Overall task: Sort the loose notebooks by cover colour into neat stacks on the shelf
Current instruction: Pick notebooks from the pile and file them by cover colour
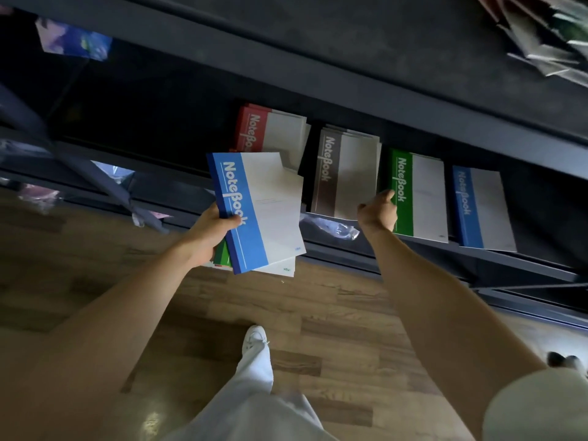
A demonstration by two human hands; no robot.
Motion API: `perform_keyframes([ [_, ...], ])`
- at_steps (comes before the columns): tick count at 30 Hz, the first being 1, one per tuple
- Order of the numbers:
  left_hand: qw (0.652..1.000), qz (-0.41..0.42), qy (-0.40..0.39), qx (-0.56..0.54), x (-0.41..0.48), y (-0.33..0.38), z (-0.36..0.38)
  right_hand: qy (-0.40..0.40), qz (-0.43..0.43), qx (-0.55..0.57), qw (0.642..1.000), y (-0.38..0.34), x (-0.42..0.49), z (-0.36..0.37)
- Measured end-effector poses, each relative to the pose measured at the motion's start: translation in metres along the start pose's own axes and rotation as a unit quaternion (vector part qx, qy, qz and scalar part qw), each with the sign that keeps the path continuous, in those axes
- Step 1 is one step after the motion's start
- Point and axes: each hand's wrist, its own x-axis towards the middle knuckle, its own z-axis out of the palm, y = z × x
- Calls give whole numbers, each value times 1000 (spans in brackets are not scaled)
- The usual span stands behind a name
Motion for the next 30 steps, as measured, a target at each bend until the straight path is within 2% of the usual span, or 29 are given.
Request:
perform_keyframes([
  [6, 1000, 2, 2, 0, -1, -1, -10, -6, 28, -67, 997, 9, 0, 2],
  [8, 1000, 1, 7, -9, -3, -2, -13, -5, 15, -84, 996, 9, -3, 0],
  [10, 1000, -5, 4, -19, -6, -1, -17, -22, -12, -52, 998, 6, -9, 1],
  [13, 999, -13, -15, -27, -11, 3, -16, -125, -49, 39, 990, -6, -30, 5],
  [16, 999, 1, -36, -24, -13, 6, -3, -281, -1, 80, 956, -17, -61, 5],
  [18, 998, 18, -59, -21, -15, 9, 10, -310, -7, 72, 948, -14, -74, 3],
  [22, 993, 45, -107, -7, -21, 12, 39, -252, 6, 174, 952, 14, -78, -11],
  [30, 985, 38, -165, 25, -32, 8, 96, -169, 50, 174, 969, 79, -68, -45],
])
